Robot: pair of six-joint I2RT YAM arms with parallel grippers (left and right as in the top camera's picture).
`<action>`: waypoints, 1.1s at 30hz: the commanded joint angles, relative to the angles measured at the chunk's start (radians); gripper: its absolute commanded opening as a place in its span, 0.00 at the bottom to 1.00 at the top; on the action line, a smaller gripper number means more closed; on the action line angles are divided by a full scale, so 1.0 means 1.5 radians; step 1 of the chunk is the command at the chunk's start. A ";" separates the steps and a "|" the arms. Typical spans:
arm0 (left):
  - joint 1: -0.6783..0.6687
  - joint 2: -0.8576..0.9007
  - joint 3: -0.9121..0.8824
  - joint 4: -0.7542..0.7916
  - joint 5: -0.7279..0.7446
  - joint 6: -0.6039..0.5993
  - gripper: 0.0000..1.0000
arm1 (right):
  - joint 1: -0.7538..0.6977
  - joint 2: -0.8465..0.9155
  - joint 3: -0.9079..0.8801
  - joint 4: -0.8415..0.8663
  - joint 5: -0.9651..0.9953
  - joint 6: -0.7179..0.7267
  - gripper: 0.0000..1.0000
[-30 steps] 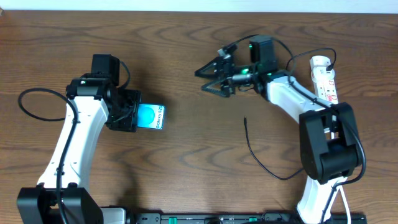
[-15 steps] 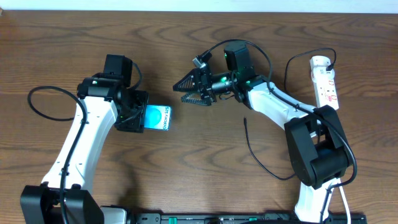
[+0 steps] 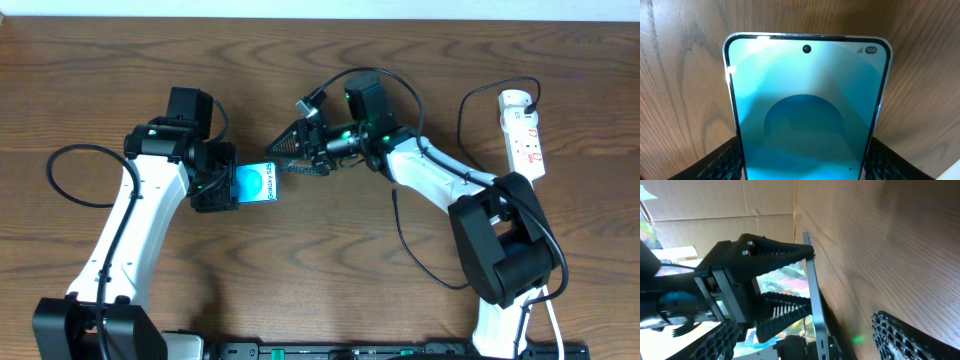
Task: Plug charger to phone and switch on socket
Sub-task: 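Move the right gripper toward the phone held by the left gripper, then close the right gripper on the phone's side edge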
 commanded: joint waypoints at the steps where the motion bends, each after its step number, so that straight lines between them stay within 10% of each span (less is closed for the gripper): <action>1: -0.002 -0.001 0.005 -0.002 0.006 -0.023 0.07 | 0.019 -0.006 0.006 0.000 0.018 -0.027 0.86; 33: -0.002 -0.001 0.005 0.008 0.075 -0.017 0.07 | 0.082 -0.006 0.006 -0.001 0.048 -0.053 0.67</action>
